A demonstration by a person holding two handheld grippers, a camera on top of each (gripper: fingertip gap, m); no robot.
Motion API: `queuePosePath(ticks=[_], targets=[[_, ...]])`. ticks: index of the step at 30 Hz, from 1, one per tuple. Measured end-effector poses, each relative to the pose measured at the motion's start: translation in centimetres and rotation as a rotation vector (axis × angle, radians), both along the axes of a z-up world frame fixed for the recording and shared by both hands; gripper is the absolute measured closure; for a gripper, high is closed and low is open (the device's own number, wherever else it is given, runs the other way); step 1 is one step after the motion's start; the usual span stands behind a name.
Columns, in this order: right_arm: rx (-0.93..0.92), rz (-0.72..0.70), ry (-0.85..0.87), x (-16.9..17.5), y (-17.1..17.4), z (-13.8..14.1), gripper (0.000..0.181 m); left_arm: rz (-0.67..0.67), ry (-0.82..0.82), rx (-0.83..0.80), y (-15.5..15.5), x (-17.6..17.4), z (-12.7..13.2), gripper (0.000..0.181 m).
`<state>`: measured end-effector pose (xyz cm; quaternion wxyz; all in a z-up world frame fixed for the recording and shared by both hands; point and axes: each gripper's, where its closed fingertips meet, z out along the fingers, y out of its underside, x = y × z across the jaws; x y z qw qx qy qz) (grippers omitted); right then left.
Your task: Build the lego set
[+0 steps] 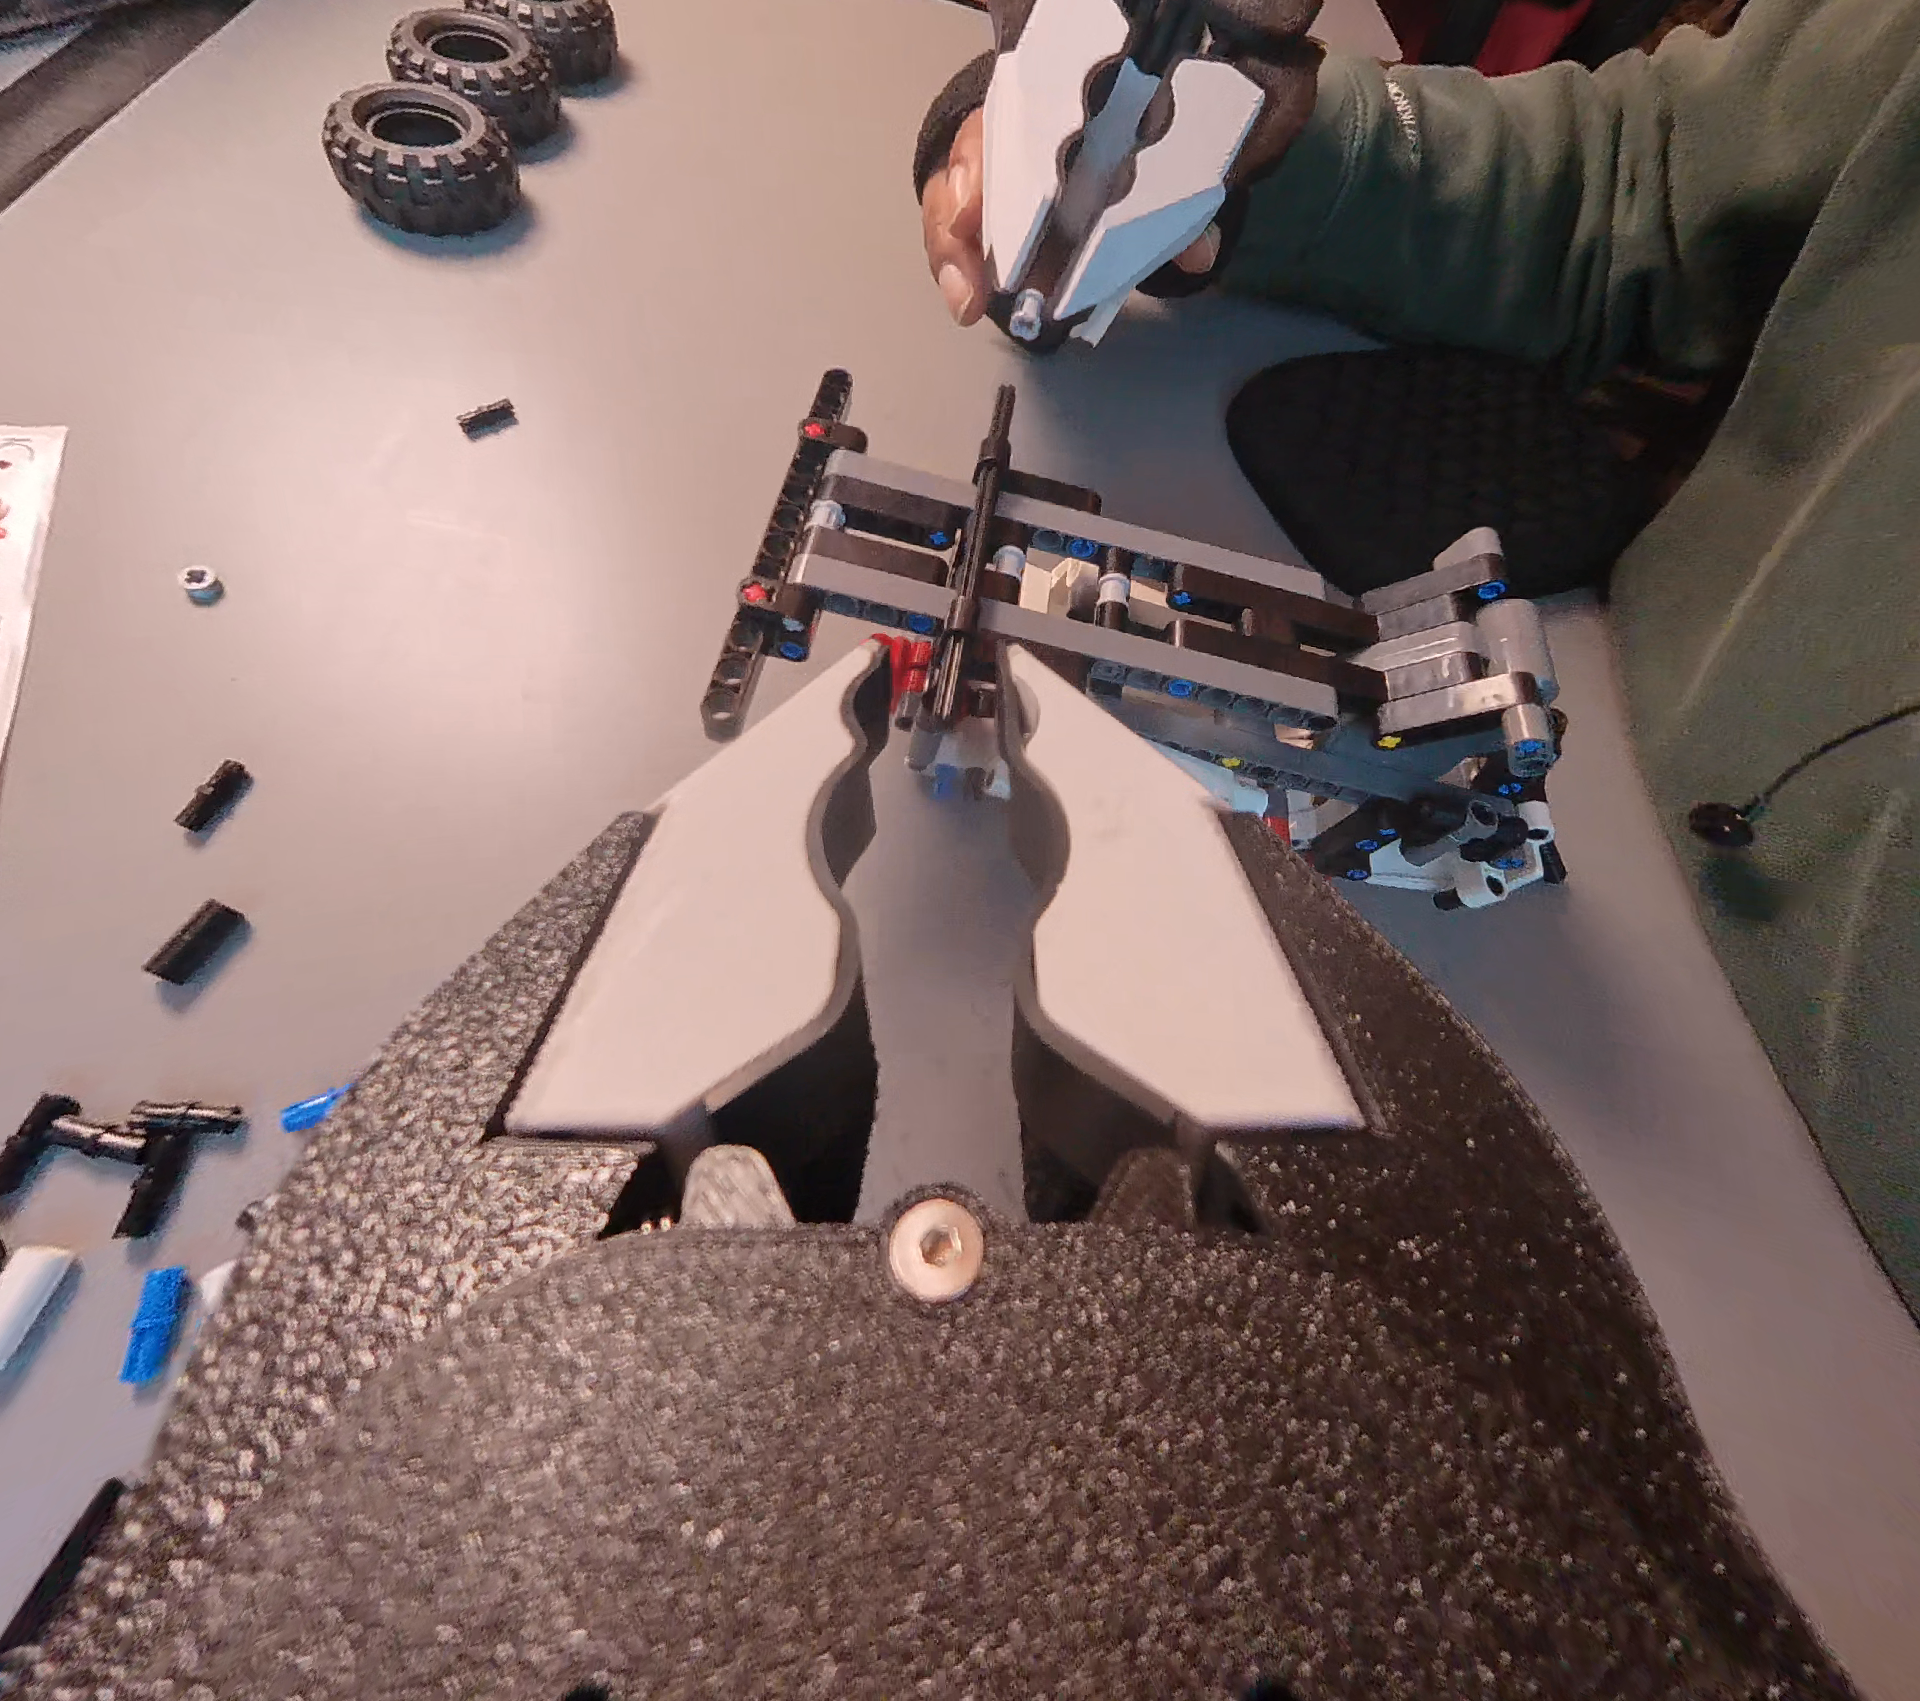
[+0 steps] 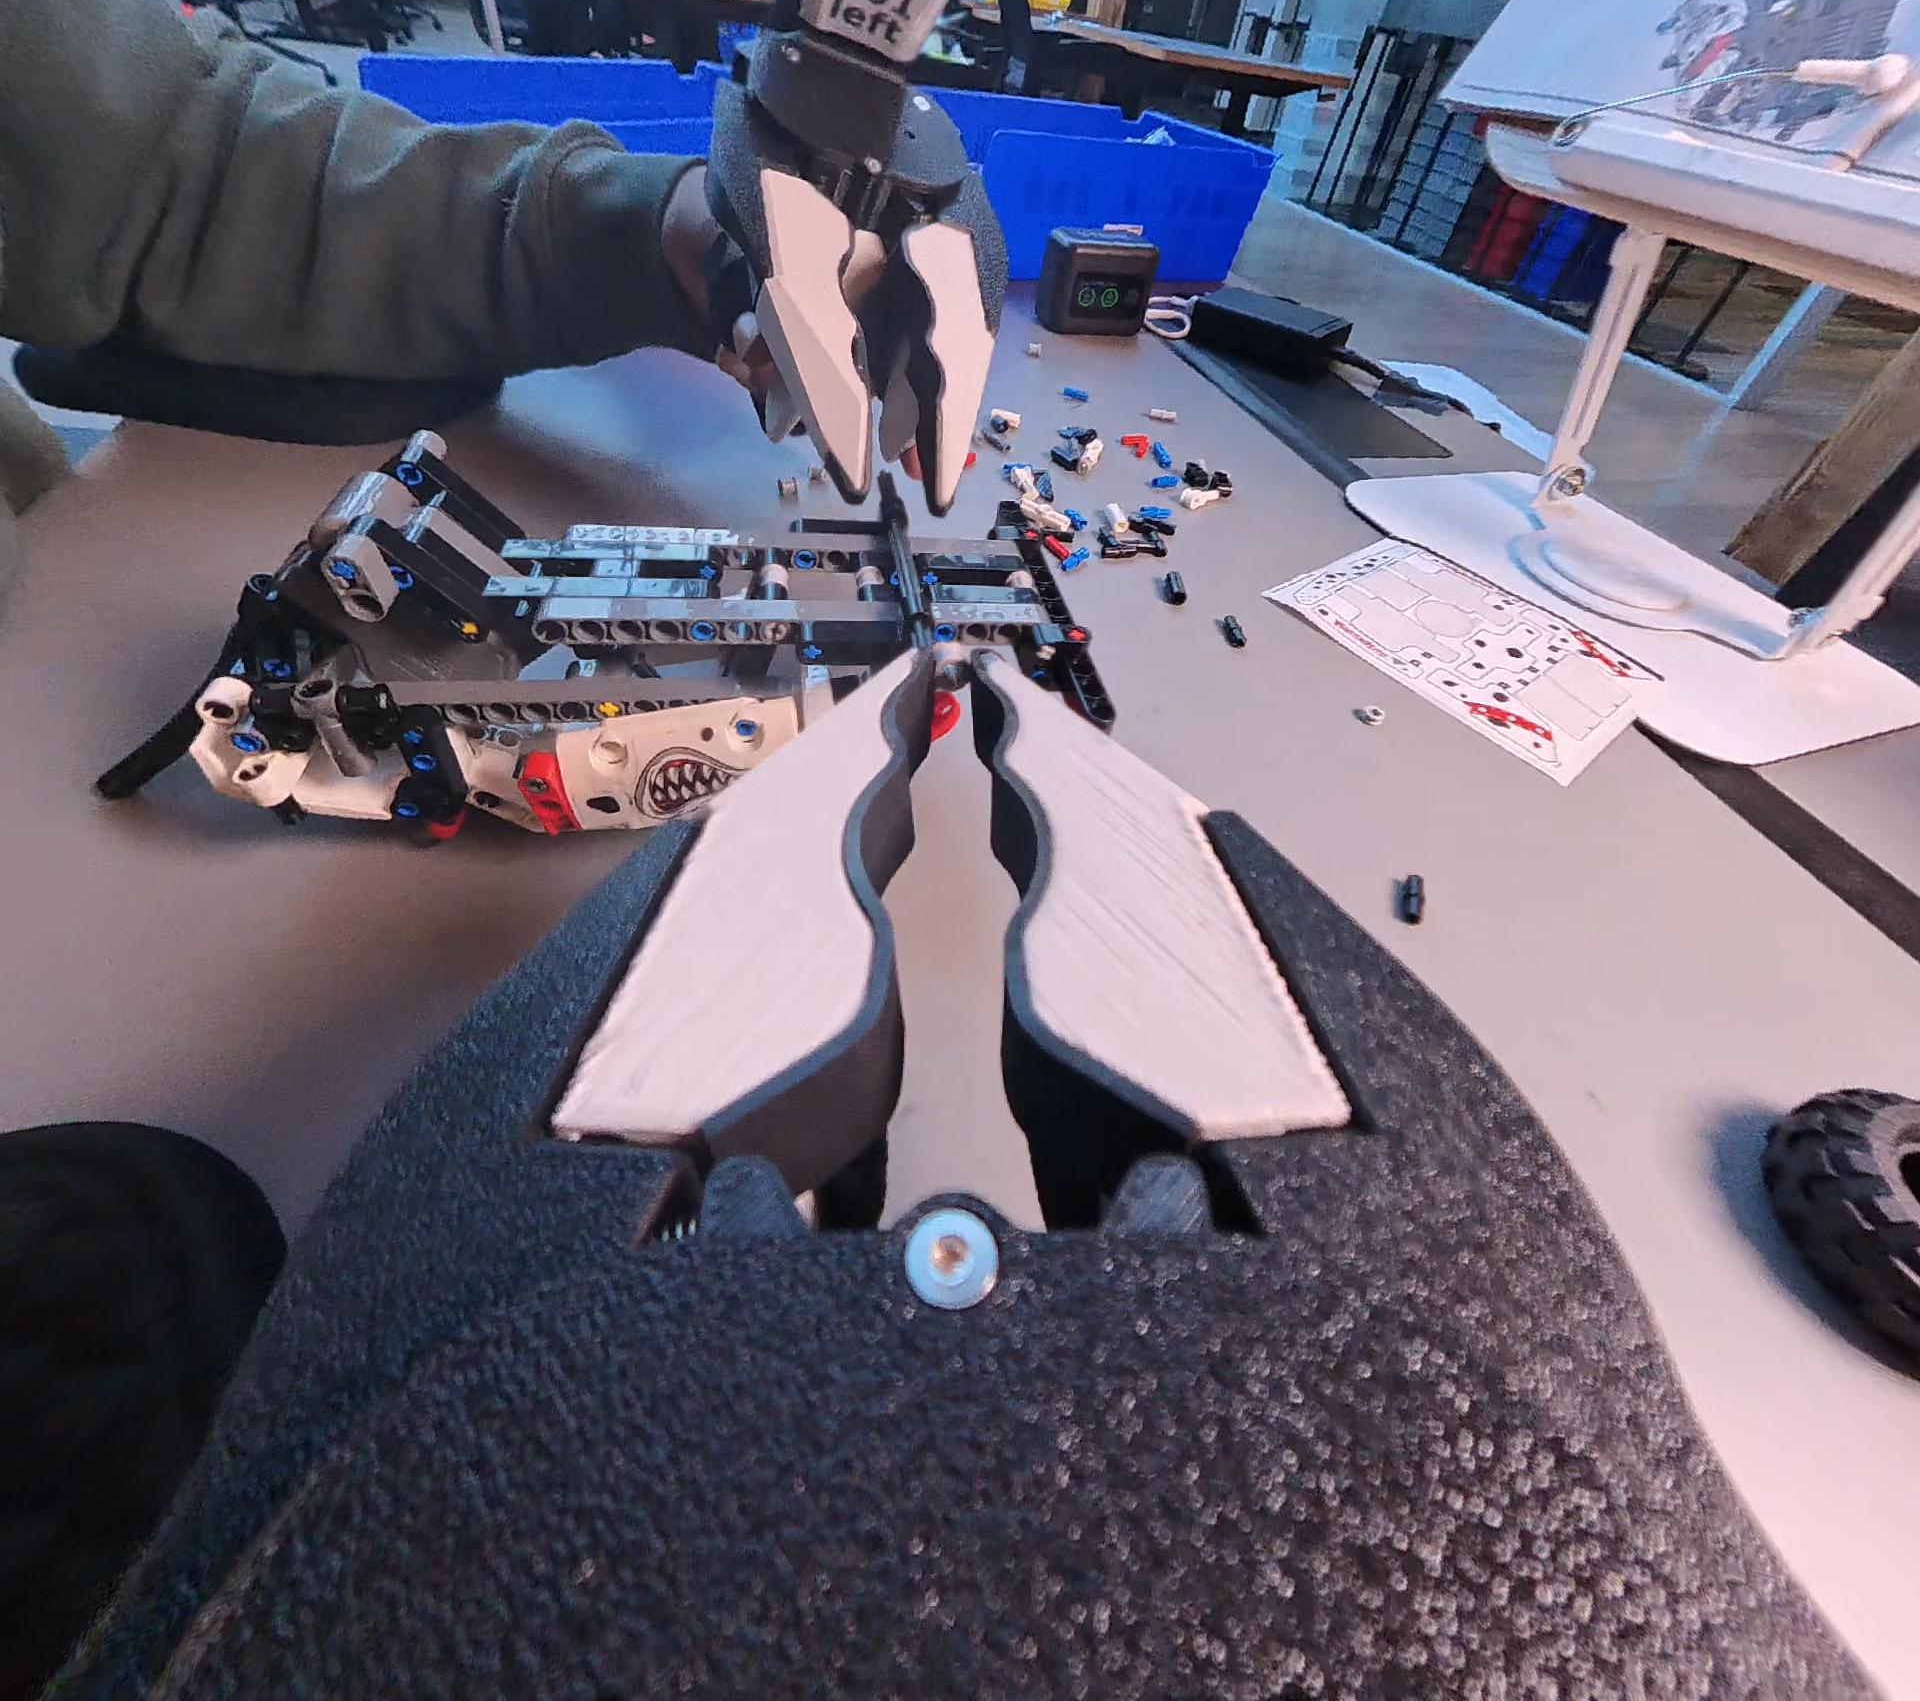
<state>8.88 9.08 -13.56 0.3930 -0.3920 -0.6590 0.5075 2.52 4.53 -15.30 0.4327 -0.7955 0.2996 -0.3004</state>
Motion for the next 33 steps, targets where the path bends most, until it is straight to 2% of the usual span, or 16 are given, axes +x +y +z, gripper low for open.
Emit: queuePosePath(ticks=[11,20,30,33], targets=[[0.023,0.007,-0.030,-0.2,-0.2,-0.6,0.175,-0.023,-0.021,0.034,-0.3,-0.1,-0.1,0.177],[-0.009,0.001,-0.051,-0.4,0.1,-0.6,0.175,-0.054,-0.202,-0.128,-0.5,0.0,-0.1,0.178],[-0.003,-0.005,-0.092,-0.9,0.1,-1.2,0.175,-0.022,-0.442,-0.371,-0.6,0.1,0.1,0.178],[-0.006,-0.004,-0.093,-0.9,0.1,-1.2,0.175,-0.018,-0.451,-0.365,-0.6,0.1,0.2,0.177]])
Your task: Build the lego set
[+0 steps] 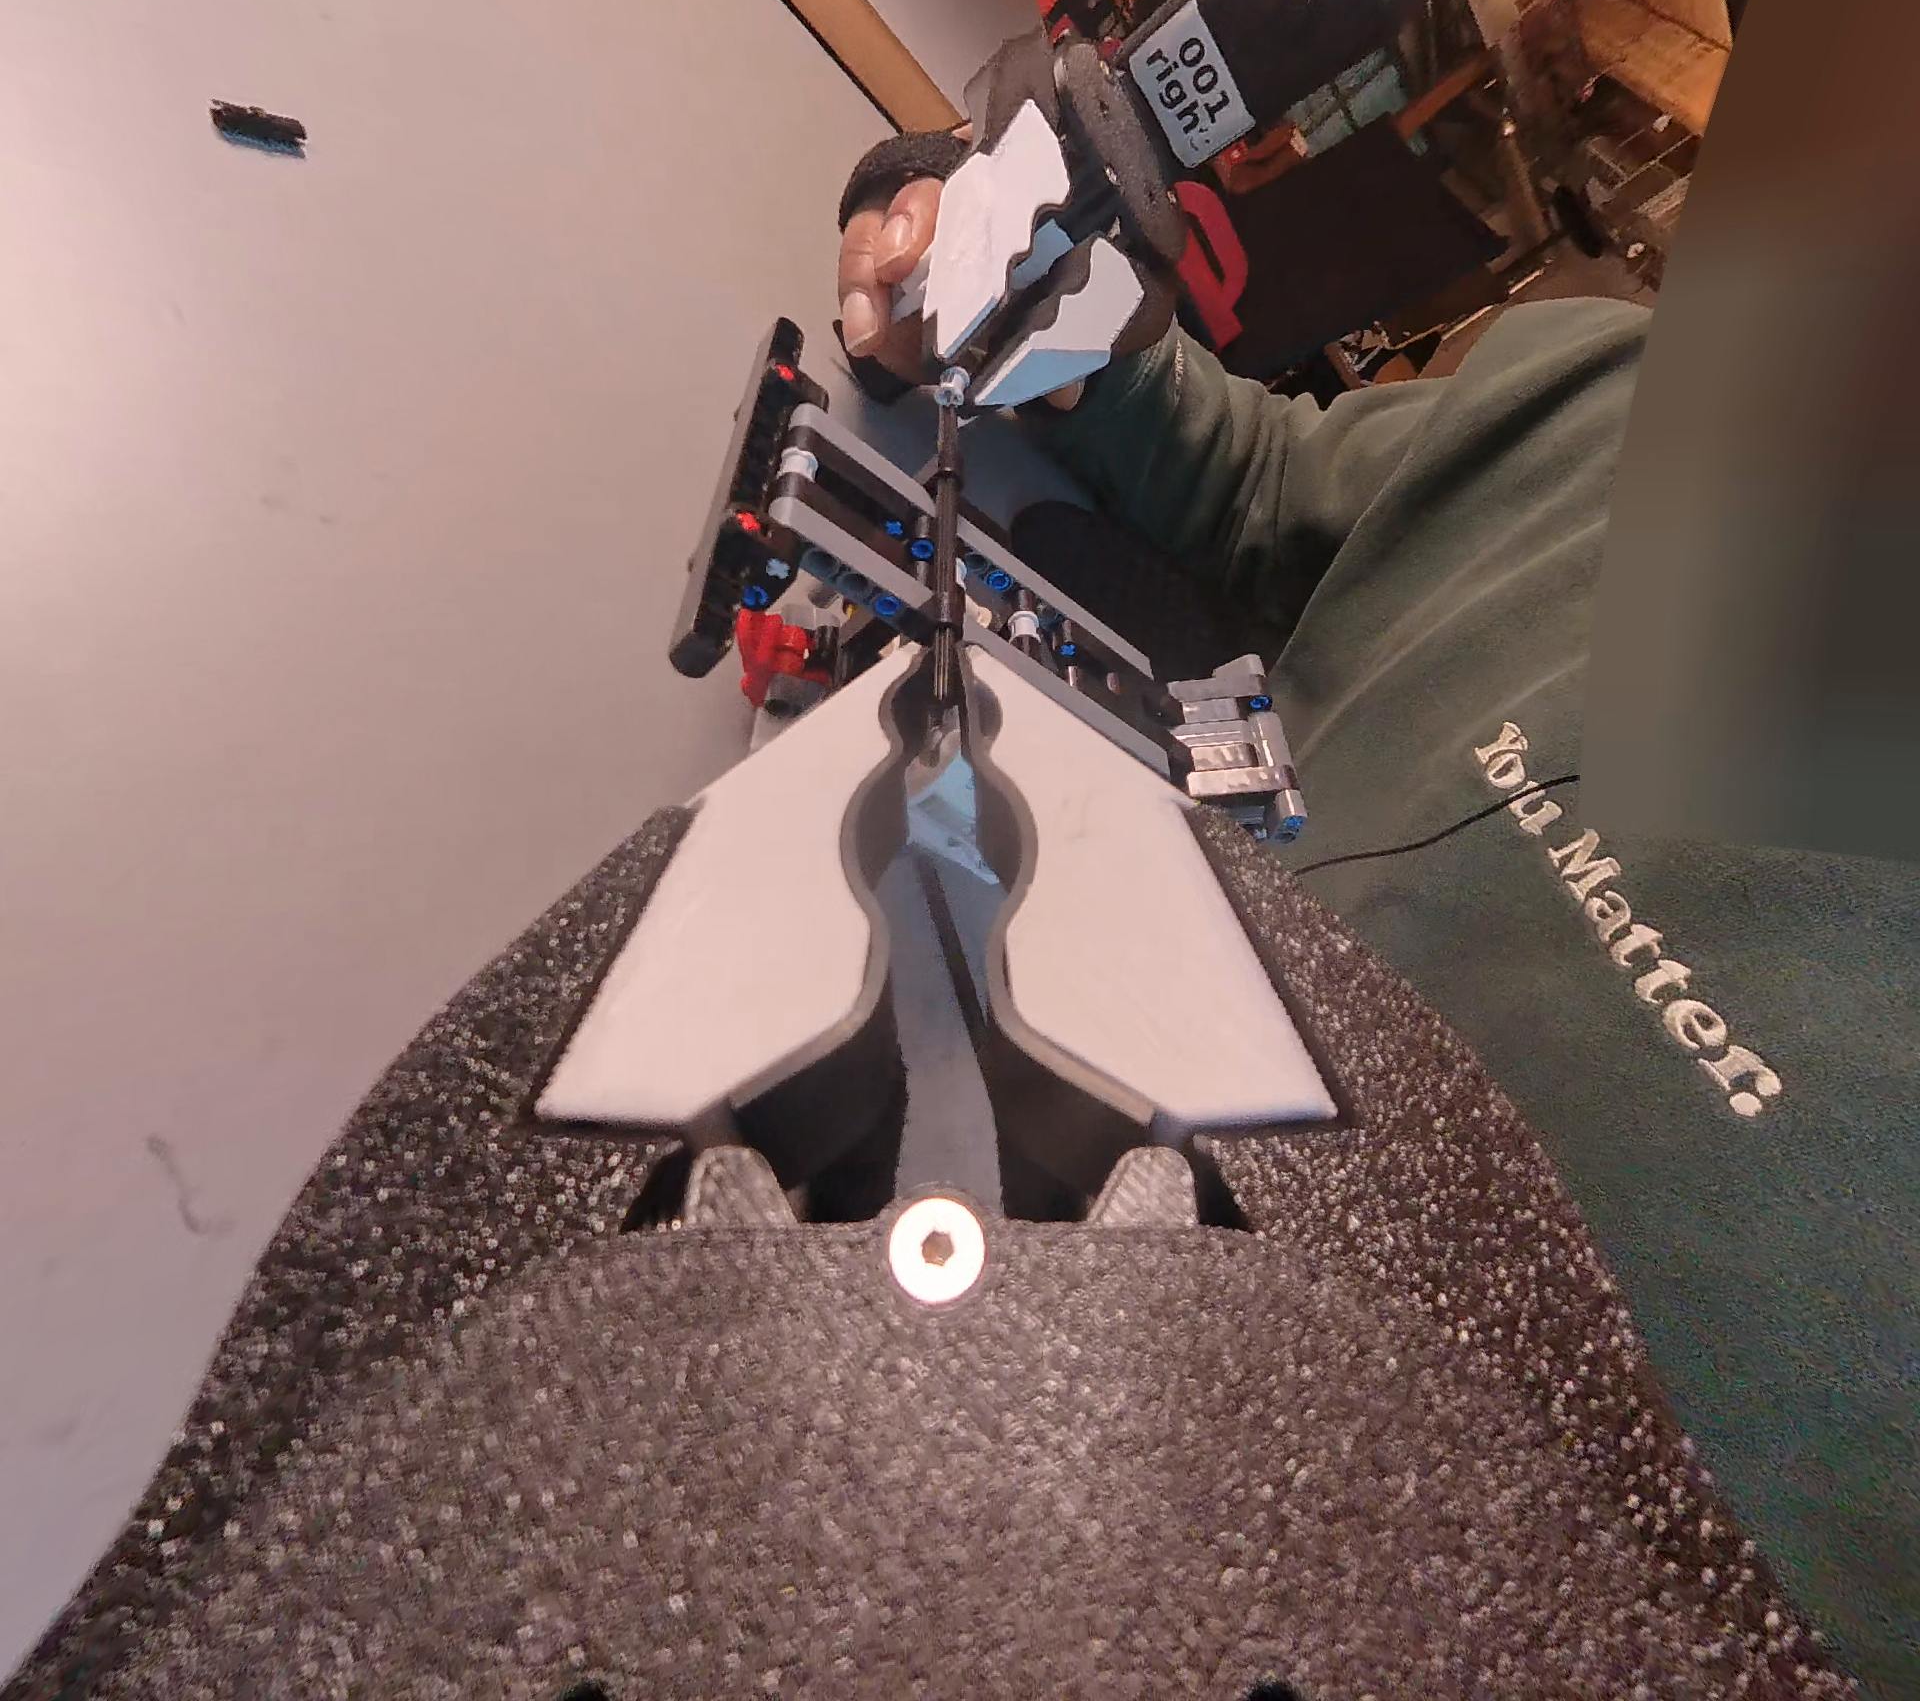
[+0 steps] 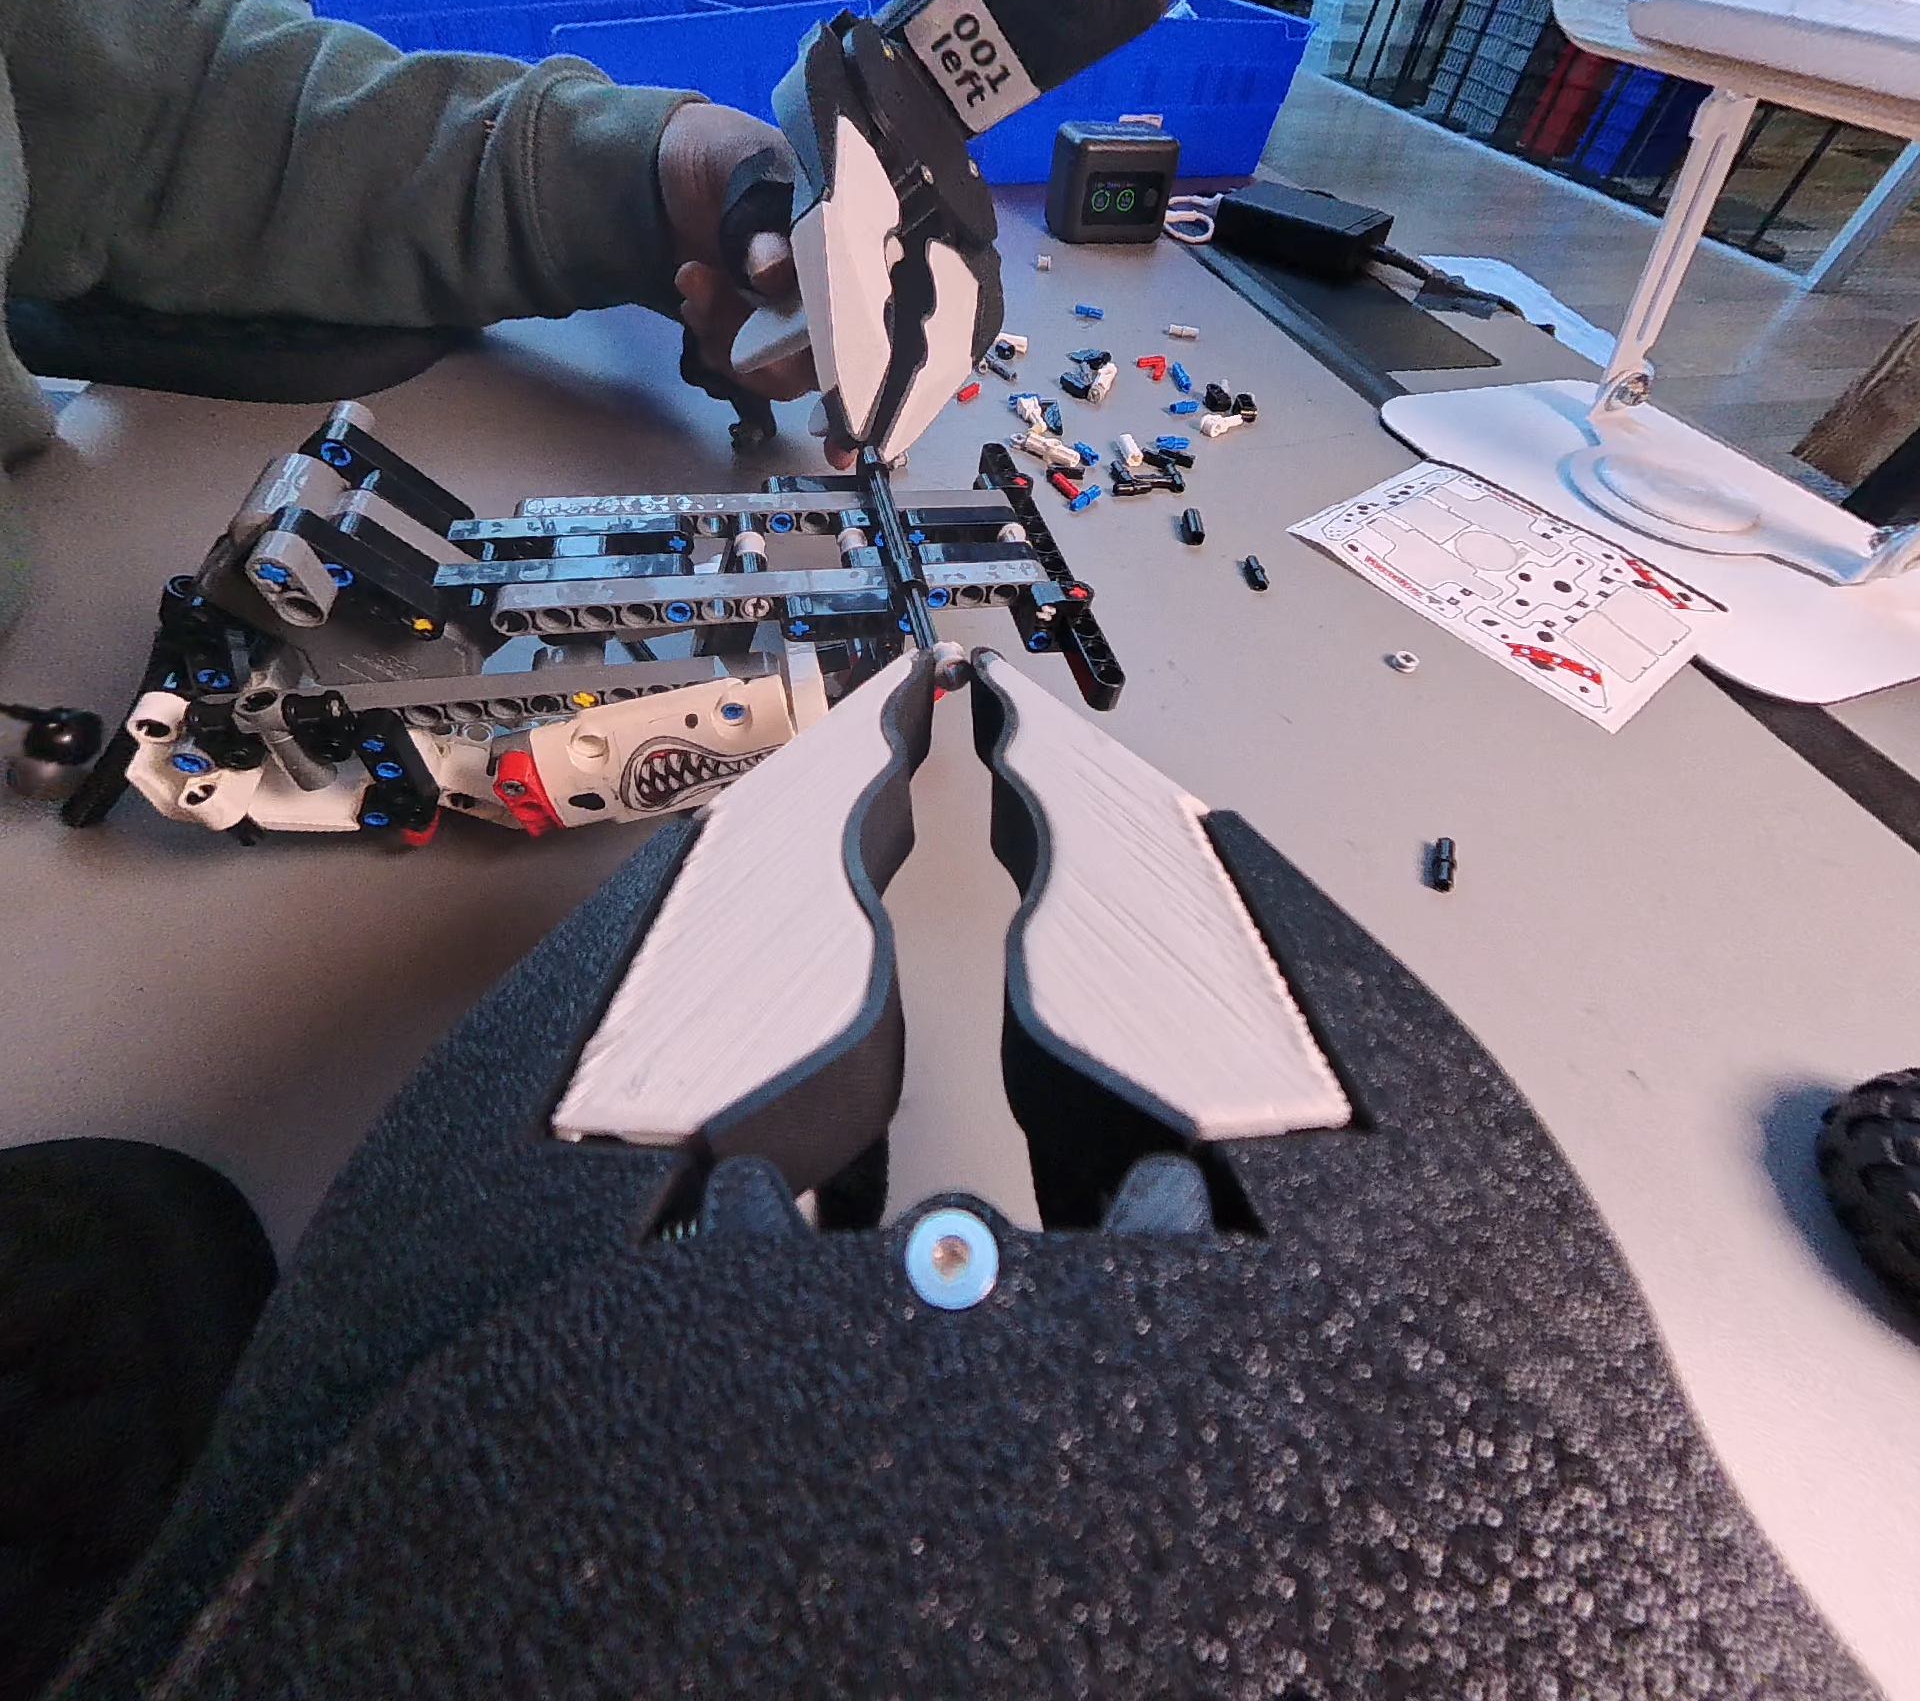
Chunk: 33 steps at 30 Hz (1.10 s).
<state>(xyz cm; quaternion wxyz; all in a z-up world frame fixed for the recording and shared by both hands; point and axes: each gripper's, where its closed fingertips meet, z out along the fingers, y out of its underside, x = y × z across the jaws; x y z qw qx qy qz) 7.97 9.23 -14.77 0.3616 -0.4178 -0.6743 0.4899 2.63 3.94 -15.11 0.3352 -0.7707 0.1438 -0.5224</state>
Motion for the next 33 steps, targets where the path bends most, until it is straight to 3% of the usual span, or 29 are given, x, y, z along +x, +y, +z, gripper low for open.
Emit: queuePosePath(ticks=[6,9,13,33], targets=[[0.006,0.001,0.002,0.0,-0.1,0.0,0.175,0.008,0.157,0.108,-0.2,-0.2,0.1,0.162],[0.005,0.002,0.006,0.1,-0.1,0.0,0.175,-0.005,0.245,0.165,-0.3,0.2,-0.2,0.162],[0.005,0.006,0.006,0.1,-0.2,0.0,0.175,-0.005,0.346,0.208,-0.1,0.3,-0.9,0.177],[-0.125,0.072,-0.073,-0.5,-0.2,-0.2,0.175,0.050,0.339,0.312,-0.4,0.2,-1.2,0.178]])
